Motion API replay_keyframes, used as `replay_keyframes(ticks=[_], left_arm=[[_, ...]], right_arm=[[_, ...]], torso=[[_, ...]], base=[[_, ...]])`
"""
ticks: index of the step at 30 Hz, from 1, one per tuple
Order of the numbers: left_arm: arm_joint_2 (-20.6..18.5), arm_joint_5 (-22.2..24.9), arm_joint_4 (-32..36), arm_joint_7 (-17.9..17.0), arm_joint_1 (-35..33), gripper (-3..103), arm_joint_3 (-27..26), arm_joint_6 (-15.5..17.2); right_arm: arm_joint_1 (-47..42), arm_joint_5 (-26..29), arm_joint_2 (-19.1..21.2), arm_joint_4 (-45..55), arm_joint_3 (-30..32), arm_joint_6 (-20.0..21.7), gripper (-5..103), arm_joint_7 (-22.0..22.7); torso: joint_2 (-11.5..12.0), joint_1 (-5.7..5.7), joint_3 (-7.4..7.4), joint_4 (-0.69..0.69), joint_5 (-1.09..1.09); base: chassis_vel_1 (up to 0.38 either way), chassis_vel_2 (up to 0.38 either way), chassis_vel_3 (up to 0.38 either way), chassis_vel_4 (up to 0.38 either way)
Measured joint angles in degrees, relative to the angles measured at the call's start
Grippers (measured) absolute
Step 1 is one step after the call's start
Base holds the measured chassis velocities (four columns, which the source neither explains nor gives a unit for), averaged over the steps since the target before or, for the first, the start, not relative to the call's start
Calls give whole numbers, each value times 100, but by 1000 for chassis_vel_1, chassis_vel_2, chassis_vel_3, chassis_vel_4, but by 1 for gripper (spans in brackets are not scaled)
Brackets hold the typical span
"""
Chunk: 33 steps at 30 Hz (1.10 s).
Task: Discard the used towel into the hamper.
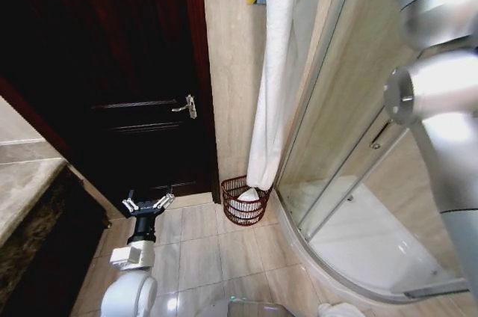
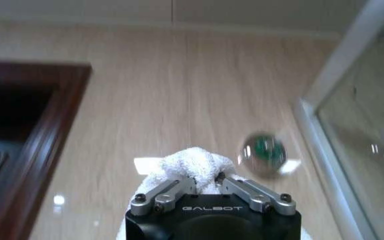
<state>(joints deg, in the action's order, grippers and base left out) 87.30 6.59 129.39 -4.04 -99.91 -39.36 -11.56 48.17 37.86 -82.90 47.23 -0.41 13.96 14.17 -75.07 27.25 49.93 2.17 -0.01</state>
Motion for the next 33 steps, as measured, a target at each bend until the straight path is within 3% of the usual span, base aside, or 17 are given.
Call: replay_keyframes(ticks=[6, 9, 14, 22, 33], left_arm=[[-14, 9, 2, -1, 2, 100, 6, -10], [-38, -5, 8, 2, -5, 100, 50, -13], [-64, -1, -4, 4, 18, 100, 133, -38], [-51, 0, -68, 4, 14, 100, 163, -43], [-38, -2, -178, 4, 35, 100, 160, -28]], right_arm=[[-507, 241, 308, 542, -270, 48, 6, 251], [-1047, 588, 770, 1323, -689, 129, 6, 476], [-1628, 993, 1115, 2174, -954, 199, 6, 858], [-2362, 1406, 1296, 2968, -1020, 295, 6, 1262], [-3383, 1462, 1481, 3411, -926, 294, 6, 1424]], torso=[[-1, 2, 0, 0, 0], [2, -5, -5, -2, 2], [13, -8, -10, -3, 4], [66, -34, -40, -2, 0], [454, -213, -246, -4, 1]], base=[[0, 0, 0, 0], [0, 0, 0, 0], [0, 0, 0, 0], [0, 0, 0, 0], [0, 0, 0, 0]])
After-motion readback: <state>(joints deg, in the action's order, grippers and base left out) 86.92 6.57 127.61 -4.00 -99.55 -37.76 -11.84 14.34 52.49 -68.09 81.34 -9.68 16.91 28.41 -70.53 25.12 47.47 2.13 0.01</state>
